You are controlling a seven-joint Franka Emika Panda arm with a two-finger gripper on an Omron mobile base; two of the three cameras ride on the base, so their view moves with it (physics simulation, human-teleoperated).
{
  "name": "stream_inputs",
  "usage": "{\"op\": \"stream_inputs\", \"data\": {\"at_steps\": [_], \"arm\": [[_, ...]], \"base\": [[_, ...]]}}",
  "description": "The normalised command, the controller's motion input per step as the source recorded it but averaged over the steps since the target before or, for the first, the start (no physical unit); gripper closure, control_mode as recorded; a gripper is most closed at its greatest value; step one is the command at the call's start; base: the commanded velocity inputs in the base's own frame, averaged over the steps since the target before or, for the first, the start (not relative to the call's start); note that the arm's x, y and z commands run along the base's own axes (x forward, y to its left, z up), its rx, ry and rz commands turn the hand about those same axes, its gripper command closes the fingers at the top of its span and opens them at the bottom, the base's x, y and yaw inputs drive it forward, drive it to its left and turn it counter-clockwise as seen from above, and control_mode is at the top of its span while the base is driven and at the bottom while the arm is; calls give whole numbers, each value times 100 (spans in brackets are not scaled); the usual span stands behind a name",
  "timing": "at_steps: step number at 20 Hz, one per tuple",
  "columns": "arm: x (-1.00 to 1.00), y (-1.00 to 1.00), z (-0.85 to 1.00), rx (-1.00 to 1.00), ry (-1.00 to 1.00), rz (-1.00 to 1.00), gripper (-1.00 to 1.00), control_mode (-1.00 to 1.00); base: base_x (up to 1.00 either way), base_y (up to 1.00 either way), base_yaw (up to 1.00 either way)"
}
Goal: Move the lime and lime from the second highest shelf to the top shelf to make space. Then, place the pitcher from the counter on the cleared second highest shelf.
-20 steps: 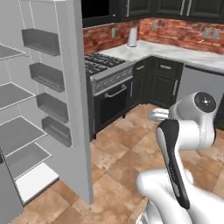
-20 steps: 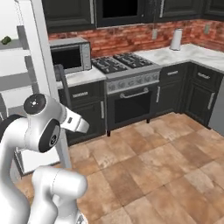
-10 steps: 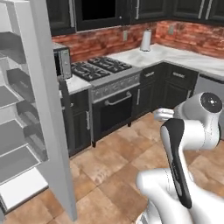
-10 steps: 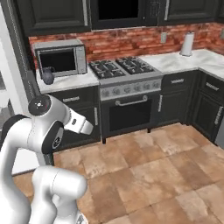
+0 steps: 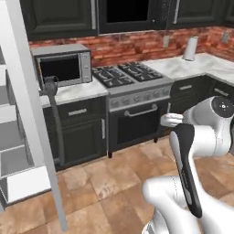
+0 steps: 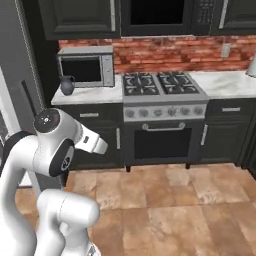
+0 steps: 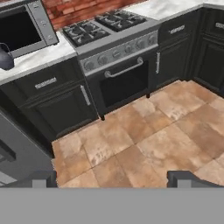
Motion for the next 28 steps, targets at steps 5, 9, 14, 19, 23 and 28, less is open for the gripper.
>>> {"op": "stream_inputs", "data": {"at_steps": [5, 9, 14, 19, 23, 28], "arm": [[0, 0, 0, 0, 0, 0, -100, 100], [0, 0, 0, 0, 0, 0, -100, 100], [0, 0, 0, 0, 0, 0, -100, 100], [0, 0, 0, 0, 0, 0, -100, 100], [0, 0, 0, 0, 0, 0, -100, 100], [0, 0, 0, 0, 0, 0, -100, 100]], "base": [[64, -63, 55], [71, -63, 53], [74, -58, 47], [82, -49, 45], [83, -47, 44], [81, -41, 42]]}}
